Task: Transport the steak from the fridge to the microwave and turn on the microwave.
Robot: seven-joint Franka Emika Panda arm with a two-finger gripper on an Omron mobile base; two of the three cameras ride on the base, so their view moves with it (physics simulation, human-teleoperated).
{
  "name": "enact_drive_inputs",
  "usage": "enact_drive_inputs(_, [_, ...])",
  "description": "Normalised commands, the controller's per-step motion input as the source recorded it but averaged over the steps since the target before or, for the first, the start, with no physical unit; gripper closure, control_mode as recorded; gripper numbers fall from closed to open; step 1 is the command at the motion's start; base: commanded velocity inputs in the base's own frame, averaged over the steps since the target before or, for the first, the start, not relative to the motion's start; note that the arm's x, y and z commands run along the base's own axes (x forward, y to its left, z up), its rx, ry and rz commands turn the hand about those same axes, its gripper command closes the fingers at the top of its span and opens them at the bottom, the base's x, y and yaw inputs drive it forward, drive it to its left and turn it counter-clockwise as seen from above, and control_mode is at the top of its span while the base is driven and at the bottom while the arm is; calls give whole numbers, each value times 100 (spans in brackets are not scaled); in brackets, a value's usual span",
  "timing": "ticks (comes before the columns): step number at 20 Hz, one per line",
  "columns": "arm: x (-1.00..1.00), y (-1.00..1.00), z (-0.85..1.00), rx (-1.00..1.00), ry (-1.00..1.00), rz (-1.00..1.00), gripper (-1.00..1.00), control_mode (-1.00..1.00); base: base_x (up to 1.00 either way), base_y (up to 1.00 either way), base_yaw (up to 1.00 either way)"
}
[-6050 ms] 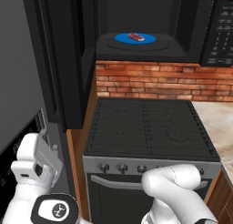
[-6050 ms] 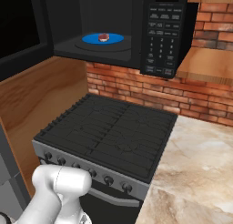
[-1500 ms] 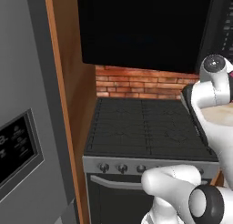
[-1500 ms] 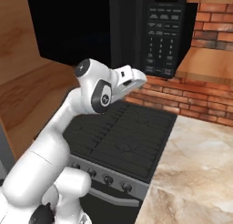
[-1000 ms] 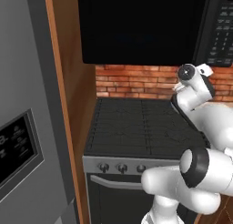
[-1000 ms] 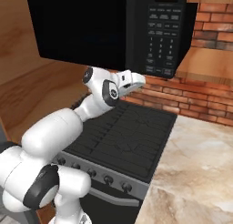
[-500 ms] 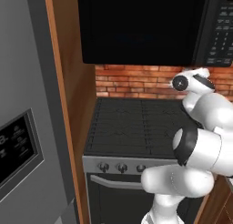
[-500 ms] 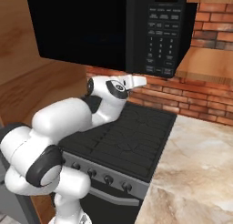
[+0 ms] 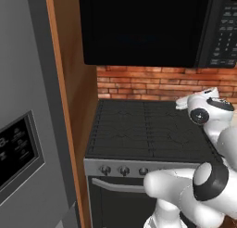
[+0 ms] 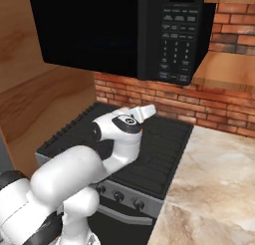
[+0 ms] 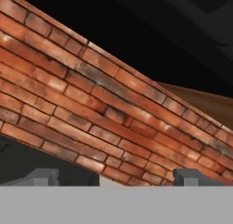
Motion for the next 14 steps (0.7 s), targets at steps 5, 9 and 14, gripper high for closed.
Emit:
enact_drive_inputs(5, [-80,1,72,12,6,6,-100,-100,0,0,0])
enact_drive_inputs(9, [-49,1,87,21,27,0,-100,-100,0,0,0])
enact_drive_inputs(14, [-37,0,100,14,53,0,-100,-100,0,0,0])
